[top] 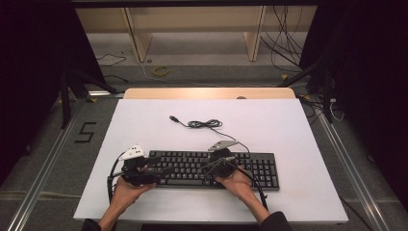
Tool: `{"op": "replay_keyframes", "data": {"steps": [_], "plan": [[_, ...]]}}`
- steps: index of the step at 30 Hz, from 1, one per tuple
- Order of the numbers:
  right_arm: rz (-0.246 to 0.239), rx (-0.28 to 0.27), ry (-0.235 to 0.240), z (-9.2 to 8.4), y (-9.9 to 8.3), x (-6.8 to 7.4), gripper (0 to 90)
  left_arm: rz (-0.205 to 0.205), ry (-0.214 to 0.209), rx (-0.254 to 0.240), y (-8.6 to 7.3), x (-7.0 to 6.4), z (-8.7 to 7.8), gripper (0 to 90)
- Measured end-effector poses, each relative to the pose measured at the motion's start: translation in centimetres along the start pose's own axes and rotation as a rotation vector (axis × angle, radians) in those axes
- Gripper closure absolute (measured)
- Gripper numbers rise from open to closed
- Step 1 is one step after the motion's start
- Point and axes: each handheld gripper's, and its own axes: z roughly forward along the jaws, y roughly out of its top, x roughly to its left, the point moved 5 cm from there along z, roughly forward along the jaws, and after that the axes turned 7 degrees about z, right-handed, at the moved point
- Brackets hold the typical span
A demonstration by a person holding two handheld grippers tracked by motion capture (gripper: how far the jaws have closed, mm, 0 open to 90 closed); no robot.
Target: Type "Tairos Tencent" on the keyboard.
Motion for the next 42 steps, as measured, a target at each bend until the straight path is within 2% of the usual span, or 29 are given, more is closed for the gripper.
{"op": "replay_keyframes", "data": {"steps": [10, 17, 23, 27, 36, 39, 42], "plan": [[0.0, 0.019, -0.007, 0.4, -0.4, 0.0, 90.0, -0.002, 0.001, 0.0, -0.1, 0.0, -0.1, 29.9], [-0.003, 0.008, -0.008, 0.5, -0.4, 0.0, 90.0, -0.003, 0.003, 0.004, -0.2, 0.2, -0.1, 29.9], [0.029, -0.009, 0.007, -0.1, -0.1, -0.1, 90.0, -0.005, 0.006, 0.004, -0.2, 0.3, 0.0, 29.9], [0.04, -0.032, 0.026, -0.6, 0.1, -0.1, 86.5, -0.005, 0.008, 0.006, -0.2, 0.4, 0.0, 29.9], [0.034, -0.068, 0.073, -1.6, 0.1, 0.4, 69.3, -0.013, 0.032, 0.013, -0.3, 0.8, 0.1, 32.1], [0.036, -0.077, 0.08, -1.8, 0.2, 0.5, 59.9, -0.019, 0.046, 0.028, -0.4, 1.0, 0.2, 36.2], [0.035, -0.084, 0.084, -2.0, 0.3, 0.5, 54.5, -0.017, 0.054, 0.047, -0.5, 1.2, 0.3, 44.2]]}}
